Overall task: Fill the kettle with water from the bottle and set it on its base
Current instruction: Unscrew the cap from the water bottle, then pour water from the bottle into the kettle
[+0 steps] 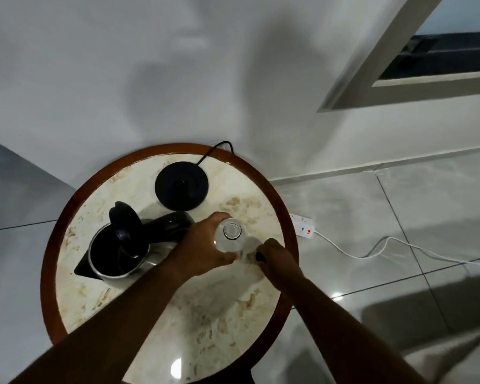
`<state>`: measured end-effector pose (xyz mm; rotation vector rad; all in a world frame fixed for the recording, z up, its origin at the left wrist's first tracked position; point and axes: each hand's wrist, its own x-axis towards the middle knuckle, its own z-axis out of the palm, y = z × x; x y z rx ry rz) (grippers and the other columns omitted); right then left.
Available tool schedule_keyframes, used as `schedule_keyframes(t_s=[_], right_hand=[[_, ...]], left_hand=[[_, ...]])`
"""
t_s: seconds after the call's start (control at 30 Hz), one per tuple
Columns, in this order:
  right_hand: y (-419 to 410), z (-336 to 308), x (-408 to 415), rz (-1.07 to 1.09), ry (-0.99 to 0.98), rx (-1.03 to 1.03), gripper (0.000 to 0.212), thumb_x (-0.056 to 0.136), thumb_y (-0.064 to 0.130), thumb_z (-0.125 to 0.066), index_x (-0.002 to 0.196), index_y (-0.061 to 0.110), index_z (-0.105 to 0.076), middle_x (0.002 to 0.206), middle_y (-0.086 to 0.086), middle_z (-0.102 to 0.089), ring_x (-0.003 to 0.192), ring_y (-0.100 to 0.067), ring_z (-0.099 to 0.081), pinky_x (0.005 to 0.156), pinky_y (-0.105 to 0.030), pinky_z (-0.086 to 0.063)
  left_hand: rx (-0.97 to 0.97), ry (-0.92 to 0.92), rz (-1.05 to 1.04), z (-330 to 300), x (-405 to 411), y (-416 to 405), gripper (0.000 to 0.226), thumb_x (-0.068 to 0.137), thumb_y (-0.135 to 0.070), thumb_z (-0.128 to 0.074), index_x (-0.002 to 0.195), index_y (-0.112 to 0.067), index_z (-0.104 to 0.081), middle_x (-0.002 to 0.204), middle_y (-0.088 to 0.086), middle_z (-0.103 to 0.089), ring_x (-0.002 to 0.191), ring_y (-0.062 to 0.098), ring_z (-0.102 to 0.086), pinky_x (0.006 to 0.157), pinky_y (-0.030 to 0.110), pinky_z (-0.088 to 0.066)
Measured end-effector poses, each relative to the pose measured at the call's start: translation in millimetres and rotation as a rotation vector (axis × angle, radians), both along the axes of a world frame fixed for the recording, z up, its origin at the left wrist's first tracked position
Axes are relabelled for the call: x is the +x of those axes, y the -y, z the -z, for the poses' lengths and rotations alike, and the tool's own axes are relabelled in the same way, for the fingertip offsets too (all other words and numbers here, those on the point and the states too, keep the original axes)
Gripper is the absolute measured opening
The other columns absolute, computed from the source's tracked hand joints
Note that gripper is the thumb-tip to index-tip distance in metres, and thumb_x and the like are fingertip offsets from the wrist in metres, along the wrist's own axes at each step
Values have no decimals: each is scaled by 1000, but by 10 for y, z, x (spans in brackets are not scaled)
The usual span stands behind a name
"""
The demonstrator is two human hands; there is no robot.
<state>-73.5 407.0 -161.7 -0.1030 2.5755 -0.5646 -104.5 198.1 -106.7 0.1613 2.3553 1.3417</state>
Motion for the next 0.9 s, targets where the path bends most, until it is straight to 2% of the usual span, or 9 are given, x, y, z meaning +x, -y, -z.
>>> schedule_keyframes(t_s=[0.13, 0.27, 0.37, 0.47, 0.57, 0.63, 0.7, 0.83, 0.9], right_hand=[[9, 107, 8, -32, -60, 6, 17, 84, 18, -62, 99, 10, -63, 104, -10, -53, 93, -31, -59, 77, -36, -48], [198, -77, 7, 151, -126, -354, 94, 62, 48, -83, 139, 27, -35, 137, 14, -48, 123, -3, -44, 98, -22, -43], [502, -156, 69, 280, -222, -558, 82, 60, 50, -81, 128, 50, -35, 119, 46, -43, 112, 29, -36, 89, 4, -30], [673, -128, 70, 493, -217, -628, 71, 59, 36, -88, 115, 39, -45, 102, 31, -54, 96, 29, -47, 77, 7, -35], [810, -93, 105, 625, -211, -670, 60, 61, 21, -89, 108, 25, -52, 93, 18, -62, 86, 17, -59, 68, 3, -43], [855, -125, 138, 638, -243, -690, 58, 61, 15, -89, 104, 26, -51, 90, 22, -60, 83, 21, -57, 65, 4, -41], [892, -192, 231, 610, -261, -676, 60, 60, 14, -88, 104, 29, -49, 89, 25, -58, 82, 26, -54, 65, 7, -38], [991, -312, 496, 486, -228, -635, 56, 58, 21, -88, 102, 28, -53, 87, 16, -63, 81, 10, -61, 67, -5, -45], [1064, -385, 651, 403, -173, -601, 54, 57, 32, -86, 101, 26, -55, 88, 12, -66, 81, 5, -62, 68, -10, -47]], left_hand=[[44, 49, -29, -60, 55, -19, 69, 58, -36, -86, 120, -34, -54, 111, -21, -63, 105, 0, -62, 86, 20, -54], [73, 94, -85, -42, 159, -39, 73, 64, -29, -85, 128, -32, -51, 124, -15, -62, 116, 7, -59, 93, 24, -53], [-32, 58, -149, -21, 382, 5, 70, 80, -29, -75, 142, -25, -43, 140, -5, -54, 128, 13, -50, 103, 37, -49], [-216, 12, -127, 10, 771, 167, 57, 94, -36, -57, 147, -22, -41, 148, 1, -49, 134, 17, -48, 106, 41, -45], [-229, 48, -313, 43, 1170, 468, 46, 92, -38, -60, 132, -17, -59, 130, 2, -65, 112, 15, -64, 93, 34, -54], [-219, 124, -480, 54, 1364, 705, 33, 87, -35, -69, 112, -14, -70, 108, 1, -74, 96, 15, -70, 79, 20, -53], [-227, 210, -661, 52, 1526, 990, 29, 79, -37, -77, 97, -16, -70, 92, -1, -74, 90, 20, -72, 75, 21, -51], [-39, 241, -907, -61, 1550, 1426, 89, 50, -45, -89, 126, -22, -49, 118, 3, -60, 100, 19, -64, 89, 40, -55], [15, 195, -831, -151, 1364, 1551, 120, 41, -46, -92, 144, -29, -32, 140, 1, -49, 118, 20, -56, 96, 42, -51]])
